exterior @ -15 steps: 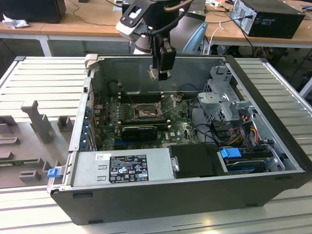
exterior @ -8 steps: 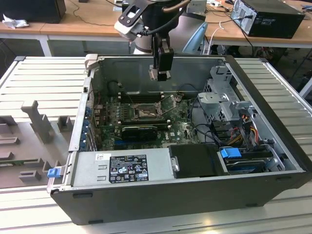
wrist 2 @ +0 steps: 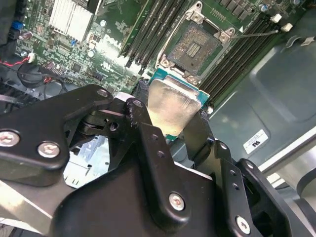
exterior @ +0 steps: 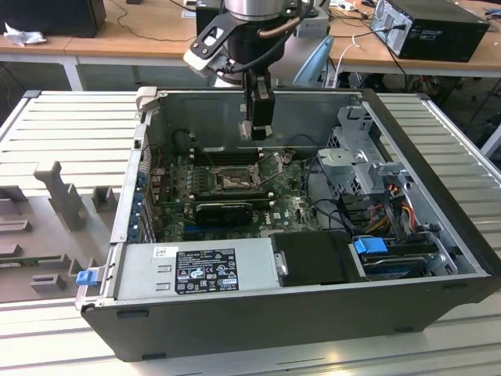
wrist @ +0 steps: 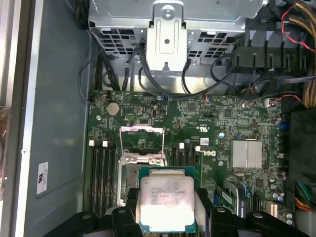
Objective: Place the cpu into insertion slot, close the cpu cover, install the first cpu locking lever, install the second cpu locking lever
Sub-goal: 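Place the cpu into insertion slot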
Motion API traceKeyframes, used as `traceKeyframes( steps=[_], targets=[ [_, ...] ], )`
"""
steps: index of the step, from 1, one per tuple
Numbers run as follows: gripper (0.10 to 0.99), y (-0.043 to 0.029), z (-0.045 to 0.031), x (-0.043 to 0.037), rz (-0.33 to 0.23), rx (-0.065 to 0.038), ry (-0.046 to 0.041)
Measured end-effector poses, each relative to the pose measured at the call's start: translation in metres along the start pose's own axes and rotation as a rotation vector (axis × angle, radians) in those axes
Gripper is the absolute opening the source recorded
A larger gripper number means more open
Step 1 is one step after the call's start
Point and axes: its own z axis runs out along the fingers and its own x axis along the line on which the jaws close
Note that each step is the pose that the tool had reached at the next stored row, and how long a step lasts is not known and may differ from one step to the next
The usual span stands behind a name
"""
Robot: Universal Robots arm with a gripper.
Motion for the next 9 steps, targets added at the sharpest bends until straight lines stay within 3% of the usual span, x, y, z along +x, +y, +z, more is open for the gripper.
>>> traceKeyframes(
  steps=[6, 9],
  targets=[
    [0.525, -0.0010, 0.0128, 0.0013, 0.003, 0.001, -0.0002],
    [0.525, -0.0019, 0.0234, 0.0023, 0.004, 0.000, -0.0005]
  ],
)
